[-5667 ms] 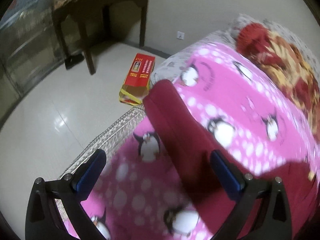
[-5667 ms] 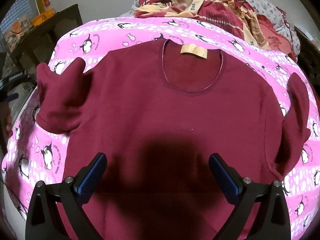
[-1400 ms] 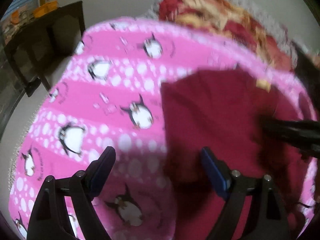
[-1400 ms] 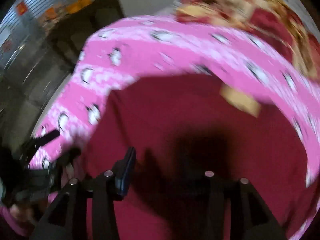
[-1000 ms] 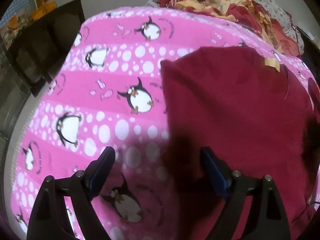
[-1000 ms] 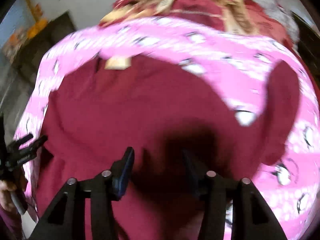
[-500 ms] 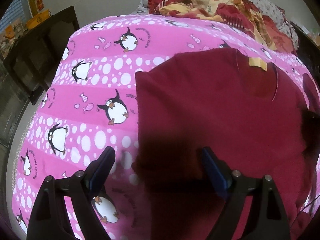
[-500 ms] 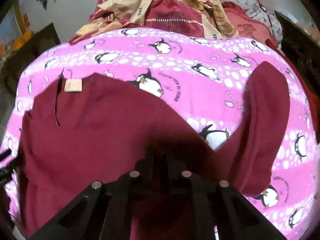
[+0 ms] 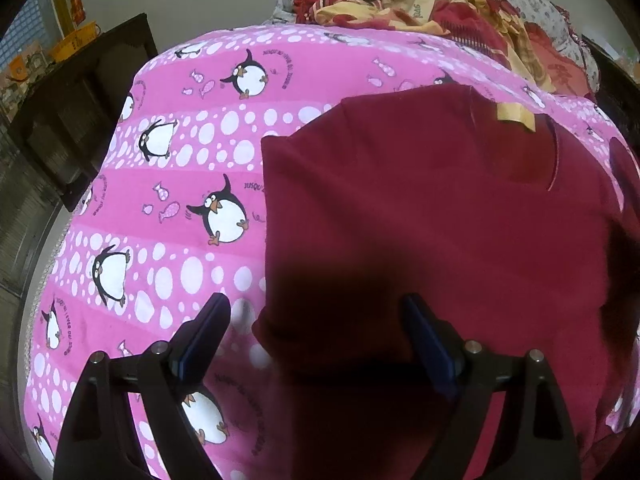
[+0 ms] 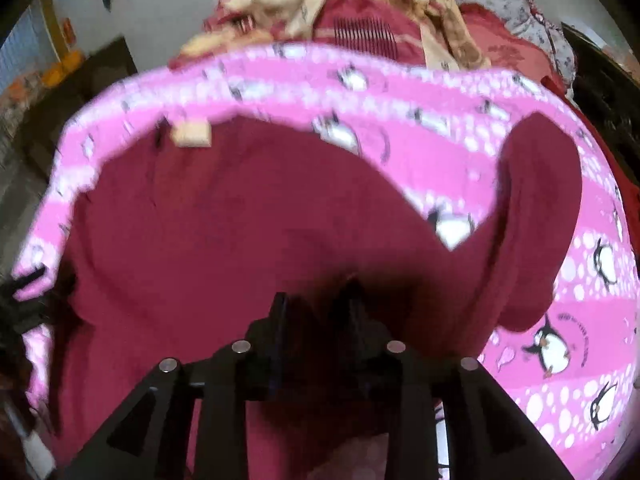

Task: Fold small clothes

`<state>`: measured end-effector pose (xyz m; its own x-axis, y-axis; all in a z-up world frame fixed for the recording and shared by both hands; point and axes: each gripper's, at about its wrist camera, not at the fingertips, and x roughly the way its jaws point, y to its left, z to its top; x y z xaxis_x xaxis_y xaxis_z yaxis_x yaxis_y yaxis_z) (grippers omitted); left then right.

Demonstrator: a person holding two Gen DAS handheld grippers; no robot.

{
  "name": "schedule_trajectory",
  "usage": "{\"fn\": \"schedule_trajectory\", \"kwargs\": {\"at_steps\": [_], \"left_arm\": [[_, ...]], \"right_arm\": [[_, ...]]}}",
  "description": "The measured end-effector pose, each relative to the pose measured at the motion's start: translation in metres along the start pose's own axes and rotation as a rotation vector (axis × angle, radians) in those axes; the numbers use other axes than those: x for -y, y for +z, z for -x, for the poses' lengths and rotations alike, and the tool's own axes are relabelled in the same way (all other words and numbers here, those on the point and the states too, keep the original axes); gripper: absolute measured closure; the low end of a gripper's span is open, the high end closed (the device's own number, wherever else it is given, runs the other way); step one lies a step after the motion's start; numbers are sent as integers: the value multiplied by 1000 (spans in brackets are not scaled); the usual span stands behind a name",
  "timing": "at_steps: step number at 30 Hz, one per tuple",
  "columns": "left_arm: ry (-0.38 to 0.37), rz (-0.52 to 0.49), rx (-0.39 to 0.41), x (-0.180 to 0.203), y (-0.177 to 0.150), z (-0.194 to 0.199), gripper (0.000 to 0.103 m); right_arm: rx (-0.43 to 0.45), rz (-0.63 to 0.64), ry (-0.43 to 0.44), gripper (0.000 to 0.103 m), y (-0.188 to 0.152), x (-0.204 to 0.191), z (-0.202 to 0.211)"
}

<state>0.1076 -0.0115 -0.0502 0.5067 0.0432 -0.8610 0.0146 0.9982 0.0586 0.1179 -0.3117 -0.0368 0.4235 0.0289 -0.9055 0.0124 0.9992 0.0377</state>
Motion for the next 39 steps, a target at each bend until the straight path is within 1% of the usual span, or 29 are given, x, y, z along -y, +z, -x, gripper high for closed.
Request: {"fn": "schedule_trajectory", "kwargs": {"at_steps": [1, 4, 6, 7, 9, 12, 14, 16, 19, 22, 23, 24, 25, 26, 27, 28, 29, 31, 34, 36, 37, 38, 39], "left_arm": [[0, -4, 4, 2, 0, 3, 16], [-8, -12, 17, 6, 2, 10, 16], [-20, -13, 26, 9, 4, 14, 16], [-25, -12, 30, 11, 5, 16, 16], [-41, -11, 37, 15, 7, 18, 16], [-58, -16, 30, 22, 8, 14, 16], [-68, -20, 18, 27, 8, 10, 16], [-75, -29, -1, 33, 7, 3, 16], [-77, -36, -9, 39, 4, -3, 16], [-79, -38, -14, 42, 4, -5, 16], [-79, -38, -17, 42, 4, -6, 16], [-80, -38, -20, 41, 5, -7, 16], [-82, -36, -22, 41, 5, -7, 16], [-84, -34, -22, 41, 5, -7, 16], [-87, -33, -23, 41, 6, -6, 16], [-88, -33, -23, 41, 6, -6, 16], [-89, -33, -23, 41, 6, -6, 16], [-92, -35, -25, 42, 6, -6, 16], [-96, -40, -28, 42, 8, -6, 16], [-100, -38, -33, 42, 9, -7, 16], [-103, -36, -35, 42, 9, -7, 16], [-105, -35, -36, 42, 10, -7, 16], [-108, -35, -37, 42, 10, -8, 16]], "right_arm": [[-4, -16, 9, 71, -1, 3, -1], [23, -49, 49, 71, -3, 11, 14], [43, -64, 55, 66, -5, 17, 25], [49, -66, 54, 63, -7, 20, 30], [67, -79, 51, 62, -11, 27, 41], [99, -136, 29, 59, -18, 53, 57], [109, -173, -3, 53, -22, 70, 63], [113, -216, -29, 53, -23, 89, 65], [120, -294, -21, 53, -19, 114, 65], [148, -335, -29, 53, -3, 127, 67], [161, -335, -24, 51, 6, 128, 67], [170, -335, -23, 48, 13, 129, 66], [181, -340, -31, 40, 25, 131, 62], [189, -345, -44, 35, 33, 132, 58], [194, -356, -63, 35, 47, 136, 51], [194, -363, -73, 35, 52, 138, 47], [189, -371, -86, 35, 63, 141, 38], [160, -368, -125, 35, 85, 147, 18], [140, -377, -184, 35, 102, 158, -5], [123, -378, -182, 35, 109, 165, -20], [113, -379, -188, 40, 110, 168, -25], [99, -379, -201, 62, 110, 172, -29], [92, -381, -205, 76, 110, 174, -31]]}}
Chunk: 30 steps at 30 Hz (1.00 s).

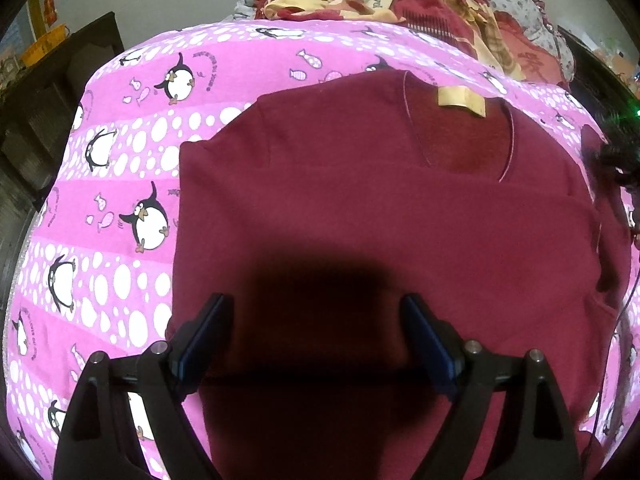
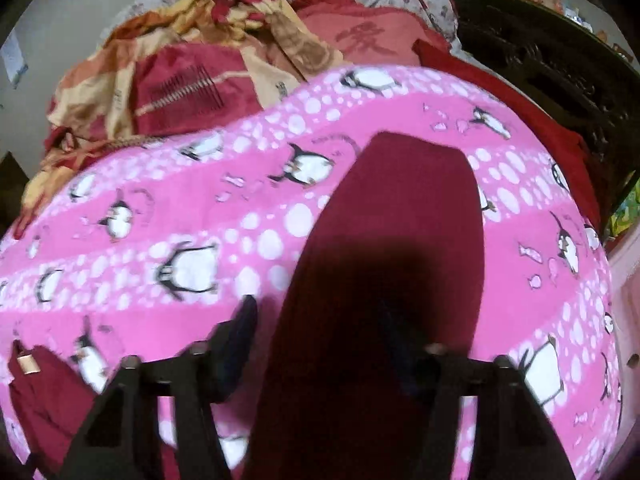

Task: Fold small clothes

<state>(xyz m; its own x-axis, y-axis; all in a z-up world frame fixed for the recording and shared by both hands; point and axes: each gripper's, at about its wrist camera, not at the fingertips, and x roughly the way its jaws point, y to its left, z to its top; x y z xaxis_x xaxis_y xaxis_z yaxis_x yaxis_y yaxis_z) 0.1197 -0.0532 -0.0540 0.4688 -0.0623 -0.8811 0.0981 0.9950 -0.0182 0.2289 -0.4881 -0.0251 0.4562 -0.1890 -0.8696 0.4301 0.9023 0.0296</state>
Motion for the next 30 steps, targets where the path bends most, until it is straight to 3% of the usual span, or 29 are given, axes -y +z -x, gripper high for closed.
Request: {"fn": "schedule_trajectory", "kwargs": {"at_steps": [1, 2, 5, 9, 14, 19, 21, 26, 28, 30], "left_arm": [[-2, 0, 1, 0, 0, 0, 16], [-4, 2, 2, -1, 1, 1, 16], [-6, 12, 23, -5, 4, 8, 16], [-3, 33, 70, -14, 10, 26, 16], [-4, 60, 100, -24, 16, 44, 16], [-2, 88, 115, -36, 13, 55, 16], [-6, 108, 113, -43, 10, 57, 16], [-19, 124, 106, -49, 8, 56, 16], [-31, 118, 108, -45, 10, 56, 16], [-47, 104, 117, -37, 15, 56, 16]], "right_arm": [[3, -7, 10, 87, 0, 4, 1], [11, -10, 33, 90, -1, 7, 6], [70, 4, 126, 92, -5, 14, 38], [132, 26, 313, 92, -16, 14, 99], [155, 136, 495, 92, -42, -25, 156], [106, 270, 656, 92, -88, -89, 175], [62, 322, 669, 92, -112, -111, 165], [-218, 468, 605, 83, -177, -157, 101], [-223, 482, 585, 82, -186, -155, 100], [-177, 469, 598, 66, -183, -145, 113]]}}
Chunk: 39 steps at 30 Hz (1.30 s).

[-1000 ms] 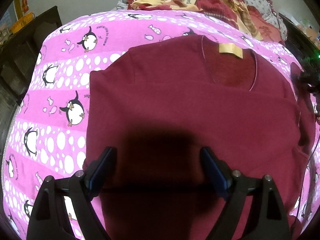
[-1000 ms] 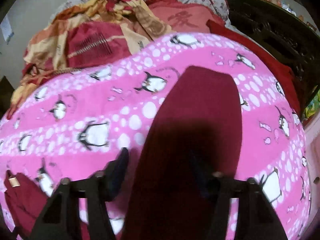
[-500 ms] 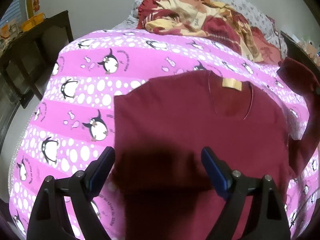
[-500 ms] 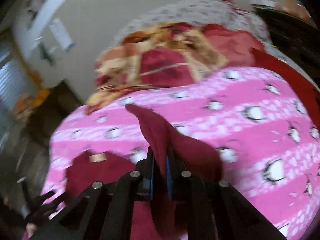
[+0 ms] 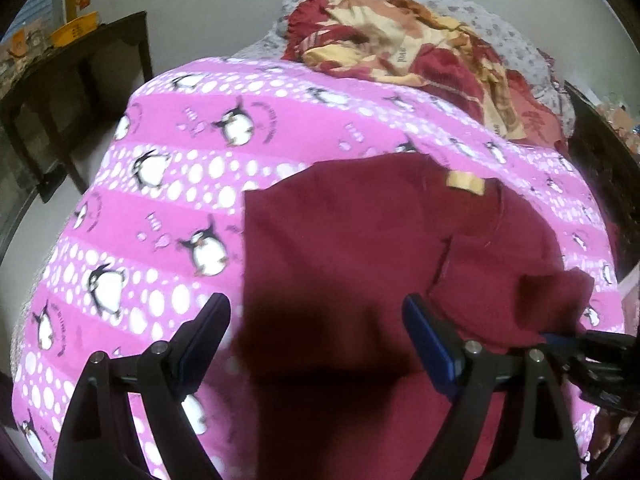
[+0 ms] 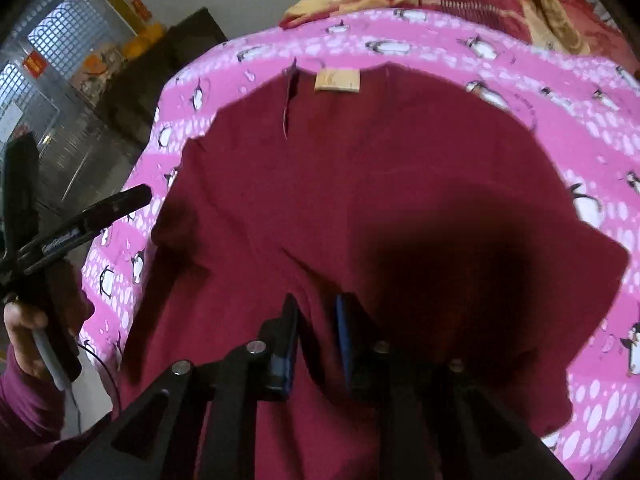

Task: Fold small clothes

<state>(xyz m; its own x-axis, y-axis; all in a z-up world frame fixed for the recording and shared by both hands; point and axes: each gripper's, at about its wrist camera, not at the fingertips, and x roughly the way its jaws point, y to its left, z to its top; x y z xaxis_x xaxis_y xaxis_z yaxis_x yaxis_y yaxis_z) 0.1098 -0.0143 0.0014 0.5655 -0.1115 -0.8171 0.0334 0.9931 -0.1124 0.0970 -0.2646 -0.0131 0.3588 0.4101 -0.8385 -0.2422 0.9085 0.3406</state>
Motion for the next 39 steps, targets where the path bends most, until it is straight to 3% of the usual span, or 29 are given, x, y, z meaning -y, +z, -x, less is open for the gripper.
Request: {"fn": "schedule_trajectory", "kwargs": {"at_steps": [2, 9, 11, 12, 14, 15, 19, 22, 25, 28, 31, 36, 37, 39], "left_arm": [[-18, -24, 0, 13, 3, -4, 16], [-35, -158, -90, 78, 9, -59, 17], [-33, -190, -107, 92, 8, -73, 33], [-33, -197, -120, 96, 7, -78, 53], [-22, -206, -110, 103, 8, -79, 74], [-31, -208, -107, 103, 9, -77, 99], [-101, -169, -54, 90, 24, -42, 99], [-92, -126, 45, 57, 33, -1, 99], [-50, -59, 70, 14, 36, 13, 100], [21, -33, 59, -13, 29, 8, 100], [-2, 18, -23, -33, 14, -12, 100], [-7, -2, -29, -29, 4, -16, 100], [-7, -11, -29, -26, 3, -16, 100], [-7, -20, -33, -23, 2, -15, 100]], "right_arm": [[69, -5, -2, 37, -4, 3, 24], [149, -88, -61, 34, -27, 33, 82], [163, -127, -70, 34, -38, 44, 94], [167, -138, -76, 33, -40, 49, 99], [179, -164, -94, 32, -47, 60, 109], [180, -178, -98, 31, -48, 63, 111], [194, -213, -106, 31, -48, 75, 116], [202, -237, -133, 29, -44, 80, 115], [197, -262, -157, 24, -40, 86, 106], [171, -298, -163, 21, -31, 95, 88], [157, -318, -154, 21, -21, 102, 71], [106, -391, -138, 21, -2, 119, 31], [91, -398, -113, 22, 0, 120, 22], [85, -378, -108, 49, 3, 119, 16]]}}
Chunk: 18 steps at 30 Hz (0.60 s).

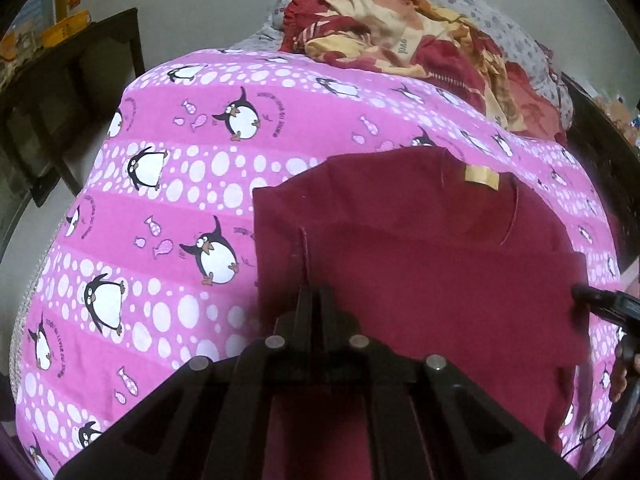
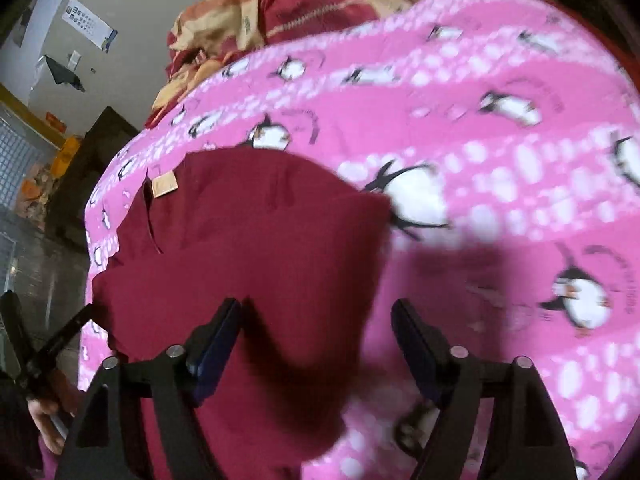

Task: Fold small clothes

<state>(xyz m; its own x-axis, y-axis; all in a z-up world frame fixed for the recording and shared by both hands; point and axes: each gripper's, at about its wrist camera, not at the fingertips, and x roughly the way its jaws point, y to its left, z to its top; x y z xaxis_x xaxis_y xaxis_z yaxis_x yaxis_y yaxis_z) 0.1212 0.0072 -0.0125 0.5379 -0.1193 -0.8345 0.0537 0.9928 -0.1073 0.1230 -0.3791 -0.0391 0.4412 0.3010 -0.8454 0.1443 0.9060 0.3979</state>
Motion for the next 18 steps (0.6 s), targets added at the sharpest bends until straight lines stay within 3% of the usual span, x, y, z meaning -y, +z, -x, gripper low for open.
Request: {"fn": "schedule_trajectory", "kwargs": {"at_steps": [1, 2, 5, 7, 9, 12, 13, 14, 15, 18], "left_arm": [[-3, -3, -5, 1, 0, -1, 100], [-10, -6, -11, 2, -1, -2, 100], [-19, -9, -23, 5, -5, -7, 97], [-11, -21, -58, 11, -10, -18, 79], [10, -44, -68, 16, -15, -26, 67], [28, -58, -60, 16, -20, -26, 67], [28, -57, -56, 15, -20, -25, 65], [33, -58, -52, 15, -21, -24, 64], [34, -58, -50, 14, -21, -23, 62], [39, -57, -49, 15, -22, -23, 62]], "right_arm": [[11, 53, -38, 83, 0, -5, 2], [31, 98, -74, 88, 1, -9, 8], [69, 129, -129, 93, 6, -6, 20], [74, 118, -210, 94, 11, 4, 15], [45, 68, -170, 94, 11, 14, 11], [57, 35, -109, 86, 1, 16, 26], [50, 37, -92, 65, -4, 15, 32], [42, 40, -73, 36, -10, 12, 37], [40, 44, -62, 30, -16, 9, 40], [-3, 67, -39, 29, -33, -2, 37]]}}
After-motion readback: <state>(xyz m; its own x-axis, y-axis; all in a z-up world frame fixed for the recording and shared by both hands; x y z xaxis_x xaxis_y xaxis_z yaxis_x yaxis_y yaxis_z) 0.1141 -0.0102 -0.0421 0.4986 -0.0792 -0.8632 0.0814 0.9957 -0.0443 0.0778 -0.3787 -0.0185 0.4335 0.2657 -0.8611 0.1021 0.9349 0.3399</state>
